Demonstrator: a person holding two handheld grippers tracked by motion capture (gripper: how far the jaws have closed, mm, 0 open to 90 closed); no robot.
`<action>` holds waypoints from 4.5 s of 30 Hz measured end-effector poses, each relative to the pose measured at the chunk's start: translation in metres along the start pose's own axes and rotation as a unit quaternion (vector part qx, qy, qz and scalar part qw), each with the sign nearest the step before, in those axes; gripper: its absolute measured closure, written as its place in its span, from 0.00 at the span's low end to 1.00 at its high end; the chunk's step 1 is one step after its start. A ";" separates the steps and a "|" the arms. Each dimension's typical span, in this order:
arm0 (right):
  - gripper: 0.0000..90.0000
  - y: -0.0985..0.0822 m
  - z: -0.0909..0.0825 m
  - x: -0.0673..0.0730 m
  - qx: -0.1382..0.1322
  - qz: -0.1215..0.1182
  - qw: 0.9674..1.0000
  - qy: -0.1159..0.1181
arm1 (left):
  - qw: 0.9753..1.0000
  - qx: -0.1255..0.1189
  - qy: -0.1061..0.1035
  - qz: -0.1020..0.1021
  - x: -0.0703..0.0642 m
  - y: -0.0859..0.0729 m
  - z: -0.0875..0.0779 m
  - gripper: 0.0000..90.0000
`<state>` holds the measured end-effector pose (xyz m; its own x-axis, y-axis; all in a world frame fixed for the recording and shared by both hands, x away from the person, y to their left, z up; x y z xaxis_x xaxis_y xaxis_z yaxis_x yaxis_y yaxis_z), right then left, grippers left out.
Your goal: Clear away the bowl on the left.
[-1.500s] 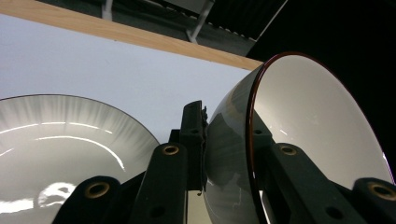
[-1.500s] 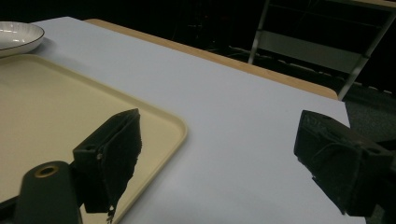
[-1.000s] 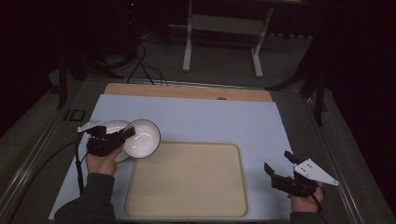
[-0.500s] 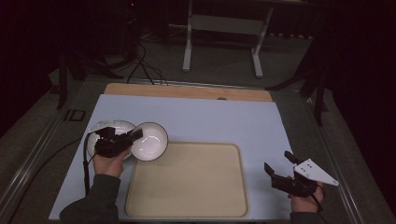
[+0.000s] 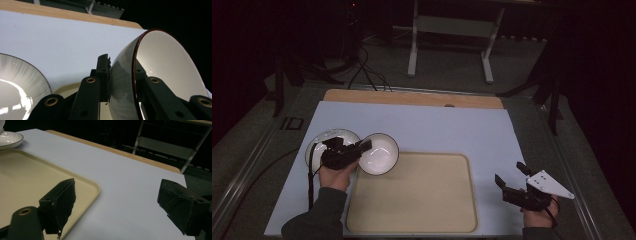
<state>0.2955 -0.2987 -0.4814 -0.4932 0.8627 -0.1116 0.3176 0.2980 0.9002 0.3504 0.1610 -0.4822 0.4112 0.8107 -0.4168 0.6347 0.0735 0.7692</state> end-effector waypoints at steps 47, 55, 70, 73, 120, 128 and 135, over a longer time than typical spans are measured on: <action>0.16 0.000 -0.001 0.000 -0.002 0.001 1.000 -0.001 | 0.998 0.049 -0.023 0.035 -0.033 -0.022 0.031 0.84; 0.16 0.000 -0.001 0.000 -0.003 0.000 1.000 -0.001 | 0.997 0.056 -0.026 0.037 -0.036 -0.025 0.036 0.84; 0.16 0.000 -0.001 0.000 -0.002 0.001 1.000 -0.001 | 0.996 0.075 -0.025 0.049 -0.040 -0.033 0.046 0.84; 0.16 0.000 -0.001 0.000 -0.003 0.001 1.000 -0.001 | 0.995 0.080 -0.025 0.052 -0.041 -0.035 0.048 0.84; 0.16 0.000 -0.001 0.001 -0.001 0.001 1.000 0.001 | 0.984 0.171 -0.020 0.047 -0.046 -0.073 0.081 0.80; 0.16 0.000 -0.001 0.000 -0.002 0.001 1.000 0.001 | 0.986 0.160 -0.005 0.049 -0.043 -0.067 0.077 0.66; 0.16 0.000 -0.001 0.000 -0.002 0.001 1.000 0.000 | 0.989 0.131 0.011 0.070 -0.041 -0.053 0.066 0.54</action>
<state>0.2946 -0.2989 -0.4808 -0.4932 0.8631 -0.1090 0.3159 0.2944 0.9020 0.3428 0.0861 -0.5382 0.4942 0.8153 -0.3016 0.7211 -0.1907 0.6661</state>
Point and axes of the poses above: each handheld gripper's, and its own axes: z roughly forward along the jaws, y roughly out of its top, x roughly to its left, the point moved 7 cm from there along z, roughly forward along the jaws, and after that the axes turned 5 degrees about x, right-handed, at the moved point
